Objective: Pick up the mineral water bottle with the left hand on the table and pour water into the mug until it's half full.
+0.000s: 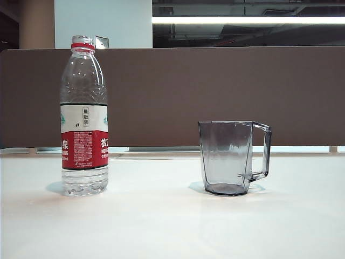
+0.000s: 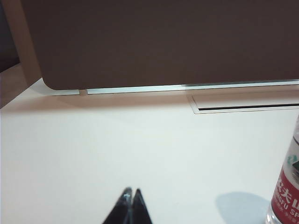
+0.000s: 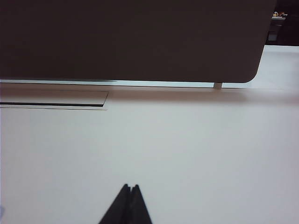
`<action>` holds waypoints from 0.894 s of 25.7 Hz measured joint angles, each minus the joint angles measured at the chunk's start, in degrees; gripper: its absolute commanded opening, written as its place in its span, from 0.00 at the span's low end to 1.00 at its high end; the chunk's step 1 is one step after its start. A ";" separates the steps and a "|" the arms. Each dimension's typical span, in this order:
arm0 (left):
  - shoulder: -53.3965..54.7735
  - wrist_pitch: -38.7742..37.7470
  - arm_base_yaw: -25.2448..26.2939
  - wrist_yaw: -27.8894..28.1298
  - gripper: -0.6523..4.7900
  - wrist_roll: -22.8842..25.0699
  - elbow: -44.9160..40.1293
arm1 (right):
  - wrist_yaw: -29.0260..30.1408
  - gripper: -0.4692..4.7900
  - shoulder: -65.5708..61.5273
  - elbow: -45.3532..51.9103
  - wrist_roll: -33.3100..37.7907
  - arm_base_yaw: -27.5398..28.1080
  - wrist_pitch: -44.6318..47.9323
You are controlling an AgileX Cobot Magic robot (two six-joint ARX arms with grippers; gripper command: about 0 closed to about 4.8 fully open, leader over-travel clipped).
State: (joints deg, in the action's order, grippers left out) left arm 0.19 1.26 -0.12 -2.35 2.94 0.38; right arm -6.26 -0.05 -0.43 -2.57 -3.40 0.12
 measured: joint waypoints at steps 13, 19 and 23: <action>0.00 0.02 0.00 2.40 0.11 0.04 0.00 | 0.00 0.08 0.00 0.00 0.00 0.00 0.00; 0.00 0.02 0.00 4.96 0.11 0.02 0.00 | 0.00 0.08 0.00 0.00 0.00 0.02 0.00; 0.00 0.02 0.00 4.96 0.11 0.02 0.00 | 0.02 0.08 0.00 0.00 0.00 0.00 0.00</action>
State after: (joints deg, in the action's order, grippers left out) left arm 0.19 1.28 -0.12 2.61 2.96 0.38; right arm -6.24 -0.05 -0.43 -2.57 -3.40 0.12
